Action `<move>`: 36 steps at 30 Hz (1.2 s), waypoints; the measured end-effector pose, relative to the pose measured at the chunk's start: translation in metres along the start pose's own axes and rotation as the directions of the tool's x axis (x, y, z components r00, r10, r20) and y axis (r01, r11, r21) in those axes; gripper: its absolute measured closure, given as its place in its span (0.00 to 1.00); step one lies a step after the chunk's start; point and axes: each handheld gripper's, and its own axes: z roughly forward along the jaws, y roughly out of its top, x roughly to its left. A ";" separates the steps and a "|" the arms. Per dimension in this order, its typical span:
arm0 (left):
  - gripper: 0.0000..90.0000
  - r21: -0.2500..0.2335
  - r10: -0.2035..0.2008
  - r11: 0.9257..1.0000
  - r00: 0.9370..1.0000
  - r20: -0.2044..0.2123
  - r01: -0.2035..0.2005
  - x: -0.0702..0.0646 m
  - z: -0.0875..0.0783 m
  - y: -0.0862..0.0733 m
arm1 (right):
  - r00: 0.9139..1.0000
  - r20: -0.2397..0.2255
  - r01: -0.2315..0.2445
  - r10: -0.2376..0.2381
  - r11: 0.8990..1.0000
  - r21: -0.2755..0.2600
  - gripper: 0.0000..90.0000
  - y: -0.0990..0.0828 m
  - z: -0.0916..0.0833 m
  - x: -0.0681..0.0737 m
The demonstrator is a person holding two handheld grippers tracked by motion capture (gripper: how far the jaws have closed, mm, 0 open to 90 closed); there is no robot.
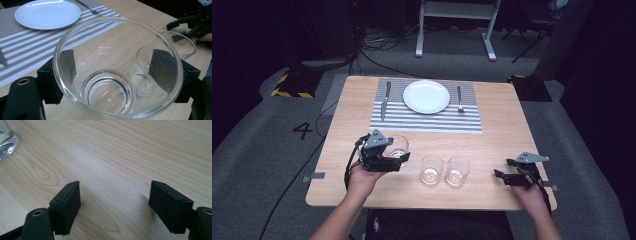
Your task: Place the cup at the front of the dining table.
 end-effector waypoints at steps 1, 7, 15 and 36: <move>0.21 0.005 0.004 1.000 1.000 -0.009 -0.004 0.000 -0.001 0.003 | 1.000 0.000 0.000 0.000 1.000 0.000 0.29 0.000 0.000 0.000; 0.21 -0.028 0.013 1.000 1.000 -0.027 -0.014 0.002 -0.005 0.016 | 1.000 0.000 -0.003 0.003 1.000 0.000 0.29 0.000 0.000 0.000; 0.21 -0.062 -0.003 0.998 0.999 -0.050 0.000 0.009 -0.006 0.032 | 1.000 0.000 0.001 -0.001 1.000 0.000 0.29 0.000 0.000 0.000; 0.21 -0.110 0.031 0.993 0.990 -0.140 -0.046 0.034 0.017 0.079 | 1.000 0.000 -0.002 0.002 1.000 0.000 0.28 0.000 0.000 0.000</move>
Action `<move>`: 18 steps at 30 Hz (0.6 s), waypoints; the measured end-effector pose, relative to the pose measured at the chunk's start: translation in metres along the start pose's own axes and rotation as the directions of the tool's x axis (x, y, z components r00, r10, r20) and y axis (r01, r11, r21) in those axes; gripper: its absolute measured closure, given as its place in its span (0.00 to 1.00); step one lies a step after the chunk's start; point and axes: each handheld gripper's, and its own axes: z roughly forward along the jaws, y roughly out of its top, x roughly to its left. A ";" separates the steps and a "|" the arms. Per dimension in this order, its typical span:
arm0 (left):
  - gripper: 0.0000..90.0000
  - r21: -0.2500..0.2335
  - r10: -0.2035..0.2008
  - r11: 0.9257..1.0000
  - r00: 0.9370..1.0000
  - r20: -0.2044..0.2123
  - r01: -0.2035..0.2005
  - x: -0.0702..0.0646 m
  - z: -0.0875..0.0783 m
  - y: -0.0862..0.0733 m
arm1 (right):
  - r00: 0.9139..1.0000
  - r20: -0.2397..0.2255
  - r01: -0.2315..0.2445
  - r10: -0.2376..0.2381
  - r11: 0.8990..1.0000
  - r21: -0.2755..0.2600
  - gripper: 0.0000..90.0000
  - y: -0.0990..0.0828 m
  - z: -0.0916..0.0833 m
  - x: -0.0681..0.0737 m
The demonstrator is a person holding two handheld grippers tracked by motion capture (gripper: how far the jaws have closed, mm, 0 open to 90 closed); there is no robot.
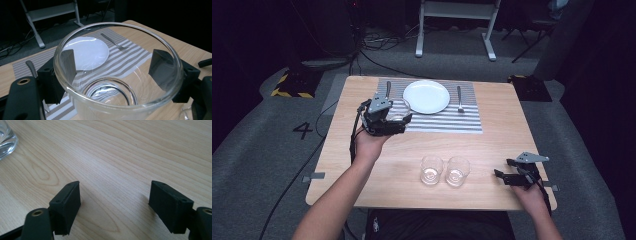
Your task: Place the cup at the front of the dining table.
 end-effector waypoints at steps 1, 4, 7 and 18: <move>0.21 -0.003 0.005 1.000 1.000 -0.004 -0.005 0.001 0.003 0.002 | 1.000 0.000 -0.001 0.001 1.000 0.000 0.28 0.000 0.000 0.000; 0.21 0.001 -0.002 1.000 1.000 0.003 0.002 0.006 0.009 0.009 | 1.000 0.000 0.000 0.000 1.000 0.000 0.28 0.000 0.000 0.000; 0.21 -0.013 -0.013 1.000 1.000 -0.002 0.013 0.010 0.014 0.014 | 1.000 0.000 0.000 0.000 1.000 0.000 0.28 0.000 0.000 0.000; 0.21 -0.017 -0.061 0.998 0.997 -0.049 0.061 0.029 0.040 0.026 | 1.000 0.000 0.000 0.000 1.000 0.000 0.28 0.000 0.000 0.000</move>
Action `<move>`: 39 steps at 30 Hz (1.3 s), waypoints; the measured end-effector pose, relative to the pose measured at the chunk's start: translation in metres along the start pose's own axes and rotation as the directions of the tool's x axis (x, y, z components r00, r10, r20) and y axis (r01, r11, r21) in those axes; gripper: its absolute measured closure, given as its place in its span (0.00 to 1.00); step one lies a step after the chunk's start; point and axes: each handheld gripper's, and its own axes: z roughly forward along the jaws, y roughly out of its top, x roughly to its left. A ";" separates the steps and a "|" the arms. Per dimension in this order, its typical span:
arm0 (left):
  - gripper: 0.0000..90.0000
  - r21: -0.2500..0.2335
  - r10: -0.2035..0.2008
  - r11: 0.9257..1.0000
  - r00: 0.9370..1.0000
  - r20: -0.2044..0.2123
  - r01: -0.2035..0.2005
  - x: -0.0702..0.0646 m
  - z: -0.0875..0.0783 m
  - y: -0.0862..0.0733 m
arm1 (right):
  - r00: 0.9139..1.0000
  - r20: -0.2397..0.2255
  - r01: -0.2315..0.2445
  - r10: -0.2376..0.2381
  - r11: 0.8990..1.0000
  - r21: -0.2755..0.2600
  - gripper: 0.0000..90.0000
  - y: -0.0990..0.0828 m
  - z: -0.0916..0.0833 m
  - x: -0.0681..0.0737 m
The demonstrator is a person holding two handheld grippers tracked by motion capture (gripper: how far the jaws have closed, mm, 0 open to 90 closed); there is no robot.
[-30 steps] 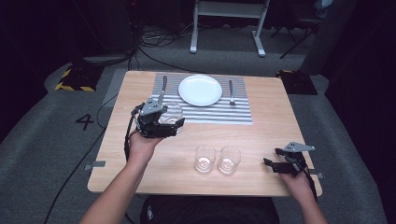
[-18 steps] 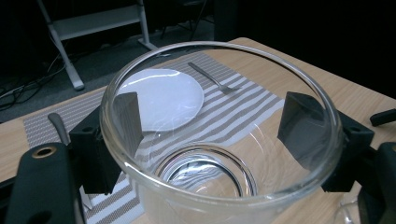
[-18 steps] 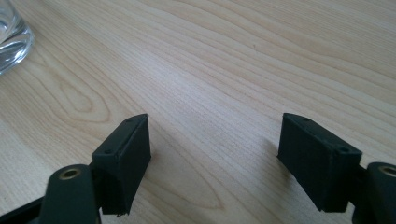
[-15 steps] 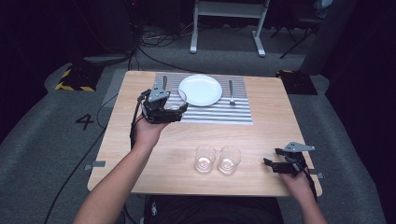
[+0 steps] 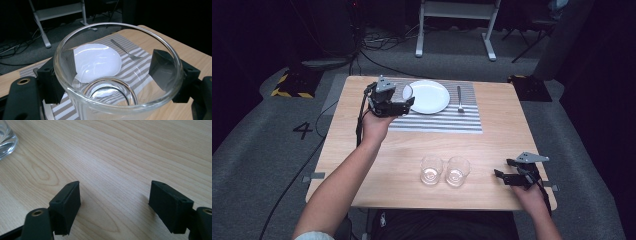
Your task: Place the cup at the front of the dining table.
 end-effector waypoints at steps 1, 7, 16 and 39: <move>0.21 0.001 -0.011 1.000 1.000 -0.002 0.011 0.003 0.003 0.001 | 1.000 0.000 0.000 0.000 1.000 0.000 0.28 0.000 0.000 0.000; 0.21 0.010 -0.033 0.999 0.999 -0.039 0.034 0.017 0.019 0.011 | 1.000 0.001 0.002 -0.002 1.000 -0.001 0.28 0.000 0.000 -0.001; 0.21 0.003 -0.164 0.986 0.985 -0.058 0.165 0.040 0.043 0.017 | 1.000 0.001 0.003 -0.003 1.000 -0.001 0.28 0.000 0.000 -0.001; 0.21 0.188 -0.144 0.965 0.969 -0.199 0.182 0.072 0.094 0.011 | 1.000 0.003 0.002 -0.002 1.000 -0.002 0.28 0.000 0.000 0.000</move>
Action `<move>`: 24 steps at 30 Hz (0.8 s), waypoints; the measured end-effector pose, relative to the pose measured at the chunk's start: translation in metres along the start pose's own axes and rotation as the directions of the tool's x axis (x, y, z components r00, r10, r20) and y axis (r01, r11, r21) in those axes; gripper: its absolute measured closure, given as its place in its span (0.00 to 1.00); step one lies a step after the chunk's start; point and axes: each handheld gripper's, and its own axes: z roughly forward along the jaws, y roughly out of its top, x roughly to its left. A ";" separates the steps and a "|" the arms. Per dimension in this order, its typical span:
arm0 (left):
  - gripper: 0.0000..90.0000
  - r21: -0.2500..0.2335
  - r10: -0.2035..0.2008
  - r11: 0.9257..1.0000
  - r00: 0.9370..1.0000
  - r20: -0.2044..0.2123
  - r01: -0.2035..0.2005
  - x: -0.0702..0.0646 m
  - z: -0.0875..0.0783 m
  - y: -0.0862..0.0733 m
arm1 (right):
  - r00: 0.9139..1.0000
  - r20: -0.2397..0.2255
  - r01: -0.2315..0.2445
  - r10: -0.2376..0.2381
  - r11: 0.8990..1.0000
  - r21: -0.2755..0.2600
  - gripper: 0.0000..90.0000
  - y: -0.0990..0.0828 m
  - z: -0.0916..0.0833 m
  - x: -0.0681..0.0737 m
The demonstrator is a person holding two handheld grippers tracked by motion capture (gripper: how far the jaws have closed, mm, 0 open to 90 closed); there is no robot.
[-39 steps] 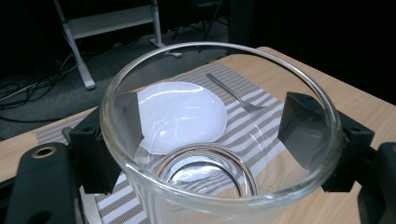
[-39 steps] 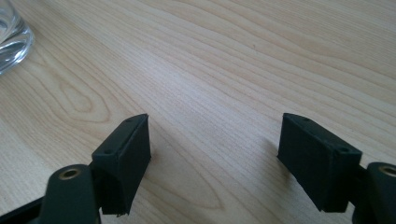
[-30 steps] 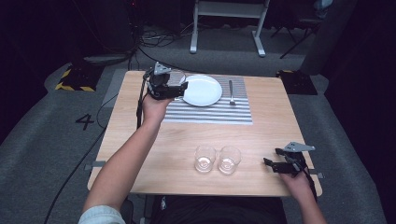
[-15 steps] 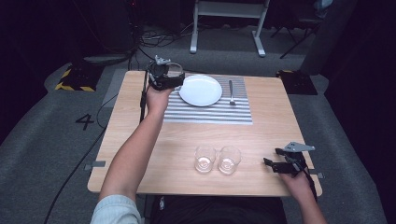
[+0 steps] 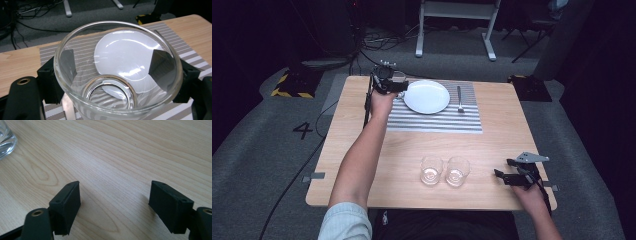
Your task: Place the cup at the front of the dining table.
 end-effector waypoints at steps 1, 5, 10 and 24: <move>0.21 0.002 0.003 1.000 1.000 -0.007 -0.003 0.002 0.002 -0.001 | 1.000 0.000 -0.002 0.002 1.000 0.000 0.28 0.000 0.000 0.000; 0.21 0.037 -0.005 0.999 1.000 -0.008 0.005 0.004 0.010 -0.005 | 1.000 -0.001 0.001 -0.001 1.000 0.002 0.28 0.000 0.000 0.000; 0.21 0.085 -0.014 0.996 1.000 0.003 0.014 0.005 0.023 -0.014 | 1.000 -0.001 0.002 -0.002 1.000 0.001 0.28 0.000 0.000 0.000; 0.21 0.205 0.046 0.978 0.999 -0.014 -0.042 0.005 0.048 -0.035 | 1.000 -0.002 0.002 -0.002 1.000 0.002 0.28 0.000 0.000 0.000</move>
